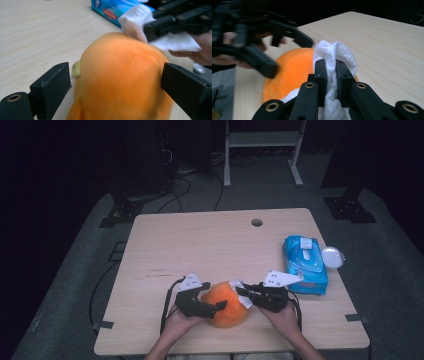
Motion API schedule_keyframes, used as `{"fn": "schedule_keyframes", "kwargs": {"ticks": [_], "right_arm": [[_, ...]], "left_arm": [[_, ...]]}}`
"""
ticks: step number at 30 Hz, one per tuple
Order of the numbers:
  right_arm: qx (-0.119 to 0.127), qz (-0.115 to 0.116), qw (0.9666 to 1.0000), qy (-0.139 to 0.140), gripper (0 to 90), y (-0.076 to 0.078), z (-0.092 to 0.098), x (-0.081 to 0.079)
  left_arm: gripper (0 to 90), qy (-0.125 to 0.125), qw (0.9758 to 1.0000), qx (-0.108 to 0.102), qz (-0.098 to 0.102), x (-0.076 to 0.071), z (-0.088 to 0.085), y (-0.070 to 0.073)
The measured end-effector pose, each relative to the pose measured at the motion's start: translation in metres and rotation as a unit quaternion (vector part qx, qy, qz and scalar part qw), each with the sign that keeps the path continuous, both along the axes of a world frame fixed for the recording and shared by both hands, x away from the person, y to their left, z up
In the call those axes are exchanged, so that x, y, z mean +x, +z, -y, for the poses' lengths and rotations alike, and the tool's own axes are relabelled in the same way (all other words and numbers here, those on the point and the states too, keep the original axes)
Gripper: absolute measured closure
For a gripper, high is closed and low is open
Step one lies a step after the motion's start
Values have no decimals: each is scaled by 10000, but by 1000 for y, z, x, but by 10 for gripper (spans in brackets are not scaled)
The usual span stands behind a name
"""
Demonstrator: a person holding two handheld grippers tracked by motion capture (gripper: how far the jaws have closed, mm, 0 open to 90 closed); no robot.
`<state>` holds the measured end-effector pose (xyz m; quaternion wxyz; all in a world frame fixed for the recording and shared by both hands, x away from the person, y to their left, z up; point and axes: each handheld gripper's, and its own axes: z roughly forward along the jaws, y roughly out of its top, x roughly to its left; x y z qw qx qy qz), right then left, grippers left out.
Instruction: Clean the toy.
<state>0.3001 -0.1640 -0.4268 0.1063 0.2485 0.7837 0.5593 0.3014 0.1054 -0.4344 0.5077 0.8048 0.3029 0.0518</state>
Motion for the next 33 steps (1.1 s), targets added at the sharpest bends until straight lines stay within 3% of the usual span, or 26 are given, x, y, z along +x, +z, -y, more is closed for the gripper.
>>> {"fn": "schedule_keyframes", "kwargs": {"ticks": [2,4,7,9,11,13,15,18,19,21,22,23,25,26,27,28,29,30,33], "right_arm": [[-59,27,10000,-45,808,-1,0,-2],[35,-92,9998,-149,809,-4,8,1],[107,-360,9981,-484,810,-13,21,8],[161,-467,9973,-534,809,-17,23,9],[149,-404,9975,-553,809,-12,19,6],[276,-285,9984,-395,809,-2,12,1],[183,-94,9996,-203,809,5,2,-5],[210,-159,9996,-87,809,-1,1,-5],[293,-234,9993,-54,809,-3,3,-5],[316,-228,9992,-31,809,-4,4,-5],[295,-230,9993,-23,808,-4,4,-5],[252,-194,9995,-31,808,-3,3,-4],[207,-206,9995,-154,808,-2,4,-1],[230,-209,9993,-194,808,-2,5,0],[241,-182,9992,-265,808,0,7,1],[289,-123,9989,-350,808,4,9,2],[375,-74,9985,-388,808,7,11,3],[426,-57,9983,-405,808,9,12,3],[377,-49,9981,-477,808,8,14,5]], "left_arm": [[217,-2,9999,69,98,-3,2,-3],[290,-45,9994,209,258,-7,3,-2],[332,-68,9990,288,348,-9,3,-1],[341,-55,9989,296,349,-10,3,-1],[348,-45,9986,326,411,-11,5,0],[349,-66,9981,361,492,-13,8,0],[344,-112,9979,391,497,-14,10,3],[240,-179,9997,132,128,-8,7,8],[190,-161,9997,155,58,-6,7,9],[94,-134,9989,216,-384,3,8,4],[95,-164,9977,140,-642,7,9,-2],[133,-126,9980,122,-607,7,10,-5],[309,-65,9994,298,-156,1,13,1],[363,39,9991,387,196,-3,16,6],[392,234,9957,514,731,-10,19,11],[402,350,9898,690,1199,-15,23,15],[404,418,9846,807,1495,-19,26,17],[401,435,9805,886,1701,-22,28,18],[372,244,9835,967,1512,-23,31,8]]}}
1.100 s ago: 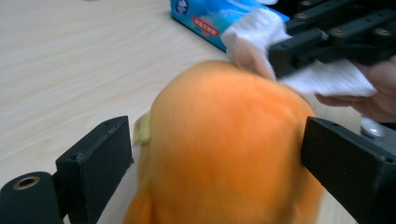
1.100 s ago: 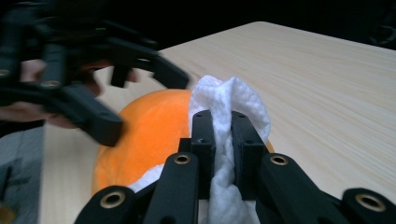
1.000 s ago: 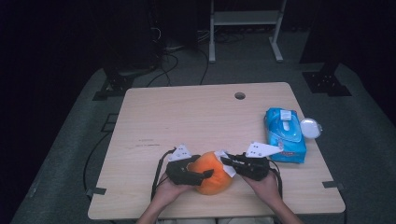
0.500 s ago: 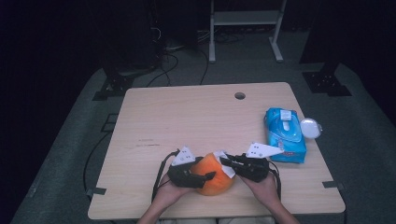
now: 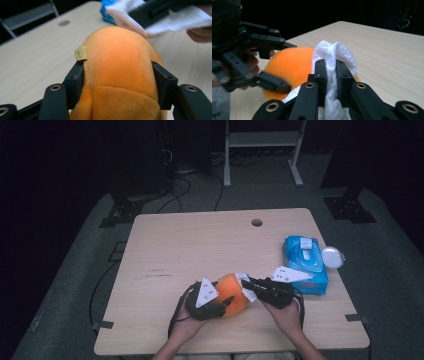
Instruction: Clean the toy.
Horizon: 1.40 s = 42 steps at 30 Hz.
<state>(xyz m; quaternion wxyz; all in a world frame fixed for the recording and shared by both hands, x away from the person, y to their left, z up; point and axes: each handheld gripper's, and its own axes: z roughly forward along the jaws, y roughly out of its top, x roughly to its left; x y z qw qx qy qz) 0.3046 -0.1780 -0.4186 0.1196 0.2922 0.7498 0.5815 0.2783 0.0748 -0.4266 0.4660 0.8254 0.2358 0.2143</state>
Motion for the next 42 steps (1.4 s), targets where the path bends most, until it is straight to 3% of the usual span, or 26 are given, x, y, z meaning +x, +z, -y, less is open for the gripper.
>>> {"fn": "schedule_keyframes", "kwargs": {"ticks": [5,8,10,12,14,16,21,25,27,28,30,33,36,38,40,42], "right_arm": [[-80,-446,9987,-242,807,-20,8,10],[-85,-298,9993,-210,807,-15,3,3],[-95,19,9999,47,807,-4,-8,-8],[-189,119,9996,196,807,-1,-15,-11],[-167,35,9997,200,808,-6,-13,-9],[-188,-60,9997,136,808,-13,-9,-5],[-97,-108,9999,55,807,-12,-8,-5],[-177,342,9983,432,807,4,-27,-22],[-324,410,9977,420,808,4,-28,-20],[-275,295,9985,383,808,1,-25,-17],[-215,129,9992,319,808,-6,-17,-11],[-281,155,9990,311,808,-7,-15,-13],[-373,194,9987,301,808,-7,-16,-14],[-376,172,9987,296,808,-8,-15,-14],[-357,151,9989,274,808,-7,-14,-15],[-311,200,9989,276,807,-2,-18,-19]], "left_arm": [[340,-53,9999,-52,-87,-4,-3,-4],[331,-46,9999,-82,-111,-5,-4,-5],[316,-95,9998,-131,-151,-5,-5,-5],[244,-199,9984,-362,-391,1,-11,-1],[186,-153,9953,-644,-701,8,-19,0],[168,-158,9929,-744,-920,12,-21,-2],[301,-160,9981,-337,-483,4,-11,-1],[322,-287,9993,-118,-224,-3,-3,-2],[319,-309,9990,-177,-277,-3,-4,-2],[312,-329,9987,-232,-327,-2,-6,-2],[256,-462,9955,-535,-630,4,-11,-1],[198,-521,9903,-835,-984,12,-20,0],[167,-450,9886,-864,-1149,14,-23,-1],[192,-446,9895,-783,-1133,13,-22,0],[298,-472,9927,-601,-930,9,-19,-1],[343,-494,9942,-482,-825,6,-15,-2]]}}
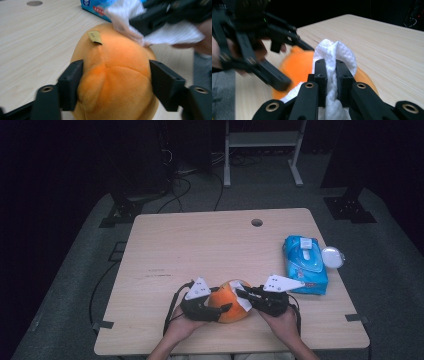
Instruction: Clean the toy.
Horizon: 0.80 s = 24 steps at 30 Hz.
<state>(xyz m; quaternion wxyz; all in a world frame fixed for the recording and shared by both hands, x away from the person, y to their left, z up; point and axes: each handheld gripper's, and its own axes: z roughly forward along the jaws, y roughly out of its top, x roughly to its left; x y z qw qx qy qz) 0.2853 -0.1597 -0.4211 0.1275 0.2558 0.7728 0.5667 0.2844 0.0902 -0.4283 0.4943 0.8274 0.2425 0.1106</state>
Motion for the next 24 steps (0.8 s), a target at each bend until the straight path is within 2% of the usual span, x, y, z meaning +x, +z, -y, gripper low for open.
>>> {"fn": "schedule_keyframes", "kwargs": {"ticks": [3,5,7,8,10,12,15,19,22,24], "right_arm": [[-273,382,9989,24,808,8,-9,-6],[-190,238,9995,-47,808,6,-4,0],[-170,99,9997,-169,808,1,4,6],[-165,54,9996,-204,808,-1,7,7],[-155,12,9995,-259,808,-2,10,7],[-163,47,9996,-242,808,-1,8,5],[-108,113,9998,-78,807,3,-3,-3],[-81,252,9994,210,807,8,-14,-8],[-57,160,9998,107,808,8,-6,-5],[-100,141,9998,-67,808,5,2,-1]], "left_arm": [[368,-100,9999,-3,59,-2,1,-1],[361,-130,9999,-57,-13,-1,-1,-1],[301,-113,9996,-206,-133,2,-4,0],[253,-24,9992,-312,-255,5,-6,1],[139,114,9981,-325,-516,11,-7,0],[165,24,9965,-376,-747,13,-7,-5],[271,-56,9988,-154,-451,8,-2,-4],[331,-161,9997,152,-73,-2,5,-2],[341,-211,9996,187,31,-4,5,-2],[342,-229,9995,196,69,-5,6,-2]]}}
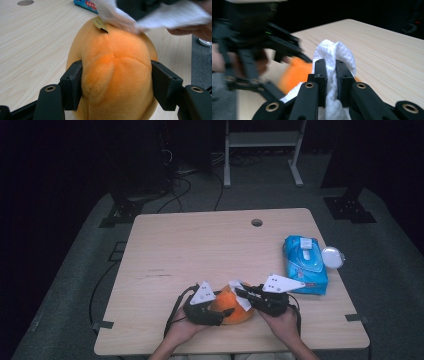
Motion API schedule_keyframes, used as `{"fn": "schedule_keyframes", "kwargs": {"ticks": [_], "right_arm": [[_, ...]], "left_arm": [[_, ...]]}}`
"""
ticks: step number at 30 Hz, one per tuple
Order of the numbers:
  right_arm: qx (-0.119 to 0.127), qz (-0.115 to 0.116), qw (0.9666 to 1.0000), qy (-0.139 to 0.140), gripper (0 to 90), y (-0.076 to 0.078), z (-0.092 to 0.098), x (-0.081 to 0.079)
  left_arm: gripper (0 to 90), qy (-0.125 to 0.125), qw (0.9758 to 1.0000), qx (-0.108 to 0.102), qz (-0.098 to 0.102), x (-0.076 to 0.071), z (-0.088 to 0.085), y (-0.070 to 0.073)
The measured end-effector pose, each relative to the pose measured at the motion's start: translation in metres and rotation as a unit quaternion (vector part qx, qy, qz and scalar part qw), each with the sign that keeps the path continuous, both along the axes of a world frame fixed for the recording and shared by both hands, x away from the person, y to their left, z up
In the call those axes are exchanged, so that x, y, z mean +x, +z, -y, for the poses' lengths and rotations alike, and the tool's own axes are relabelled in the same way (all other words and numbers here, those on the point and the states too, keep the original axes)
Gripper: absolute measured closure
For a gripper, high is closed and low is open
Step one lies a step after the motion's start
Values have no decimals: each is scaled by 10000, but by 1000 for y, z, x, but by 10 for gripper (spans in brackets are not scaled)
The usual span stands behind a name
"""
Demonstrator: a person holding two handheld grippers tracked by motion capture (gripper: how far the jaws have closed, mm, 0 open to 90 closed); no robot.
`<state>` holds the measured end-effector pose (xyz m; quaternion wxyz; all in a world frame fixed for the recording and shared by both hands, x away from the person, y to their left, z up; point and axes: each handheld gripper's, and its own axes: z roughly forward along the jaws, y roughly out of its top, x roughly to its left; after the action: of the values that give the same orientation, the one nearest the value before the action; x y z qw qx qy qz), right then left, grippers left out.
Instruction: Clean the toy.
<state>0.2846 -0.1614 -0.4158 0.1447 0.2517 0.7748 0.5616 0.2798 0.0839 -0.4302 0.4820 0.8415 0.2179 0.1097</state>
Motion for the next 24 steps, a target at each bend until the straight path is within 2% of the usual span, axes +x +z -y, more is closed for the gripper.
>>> {"fn": "schedule_keyframes", "kwargs": {"ticks": [2,3,4,7,9,11,13,15,17,19,21,22,24], "right_arm": [[33,-40,10000,-58,808,0,2,-1],[-12,48,10000,-59,808,2,-1,-5],[-75,173,9998,33,807,4,-6,-9],[-241,326,9984,387,807,7,-25,-18],[-355,372,9978,419,807,7,-28,-18],[-260,263,9989,279,808,7,-19,-12],[-206,177,9996,13,808,6,-6,-5],[-112,-1,9999,-132,808,3,4,0],[-60,5,9999,-95,807,4,1,-3],[-56,83,9999,131,807,5,-11,-8],[-196,177,9992,303,807,7,-21,-11],[-251,215,9990,314,807,7,-22,-10],[-182,98,9995,245,808,6,-17,-5]], "left_arm": [[343,-23,10000,28,33,0,1,0],[343,-26,10000,30,46,0,2,0],[344,-47,10000,26,55,0,3,-1],[346,-112,9997,117,154,-4,5,-3],[349,-123,9998,78,136,-4,3,-3],[353,-121,9998,36,124,-4,3,-4],[354,-147,9997,96,168,-4,3,-4],[354,-170,9996,100,187,-4,4,-4],[354,-199,9996,96,195,-4,5,-5],[354,-240,9995,67,187,-4,4,-6],[355,-247,9995,101,196,-5,3,-7],[356,-241,9995,76,179,-5,2,-7],[358,-262,9995,13,147,-4,2,-8]]}}
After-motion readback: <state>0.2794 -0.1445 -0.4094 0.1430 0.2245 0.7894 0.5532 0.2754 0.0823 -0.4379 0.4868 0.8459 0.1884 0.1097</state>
